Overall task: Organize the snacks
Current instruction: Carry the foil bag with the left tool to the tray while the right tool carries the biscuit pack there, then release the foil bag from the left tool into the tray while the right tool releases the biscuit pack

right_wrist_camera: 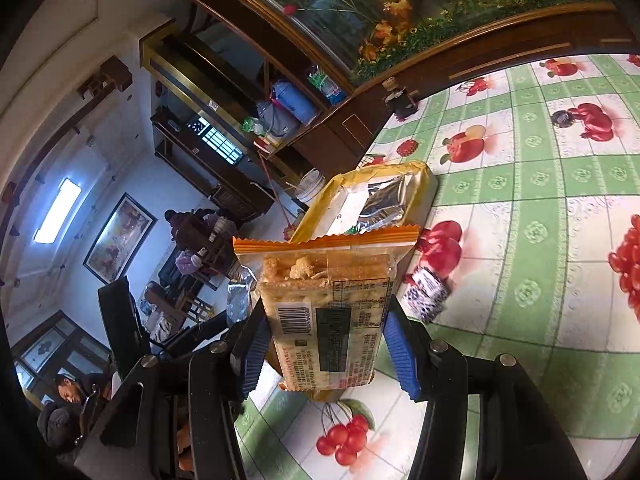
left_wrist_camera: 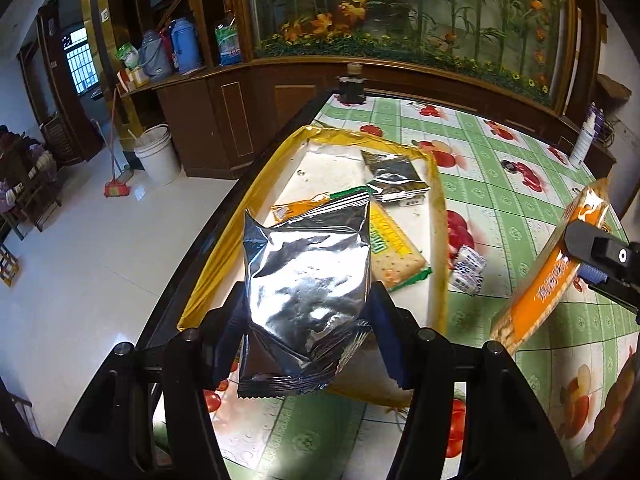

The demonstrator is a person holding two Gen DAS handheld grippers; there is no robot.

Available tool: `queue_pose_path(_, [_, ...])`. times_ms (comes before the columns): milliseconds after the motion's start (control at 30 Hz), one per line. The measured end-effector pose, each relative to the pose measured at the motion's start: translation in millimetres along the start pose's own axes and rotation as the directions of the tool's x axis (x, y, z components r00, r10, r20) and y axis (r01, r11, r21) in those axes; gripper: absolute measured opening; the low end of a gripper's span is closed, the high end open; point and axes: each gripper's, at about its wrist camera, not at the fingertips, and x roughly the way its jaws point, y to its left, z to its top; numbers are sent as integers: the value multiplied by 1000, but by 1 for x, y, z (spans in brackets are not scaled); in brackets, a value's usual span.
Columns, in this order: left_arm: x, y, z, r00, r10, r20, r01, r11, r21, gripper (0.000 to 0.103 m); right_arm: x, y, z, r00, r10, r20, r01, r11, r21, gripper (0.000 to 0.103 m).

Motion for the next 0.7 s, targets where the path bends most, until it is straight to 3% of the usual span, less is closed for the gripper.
queue_pose_path(267, [9,18,6,1000,12,-7,-12,1000,-24,58,30,13,19,1000,7,9,-7,1000,-6,54])
queue_pose_path(567, [24,9,19,992,-113,-51,112,993,-25,58,77,23,53,995,-92,36,93,994,-50,55])
queue_pose_path(700, [32,1,19,990,-114,-79,114,993,1,58,113,24,71,993,-114,9,114,991,-66,55])
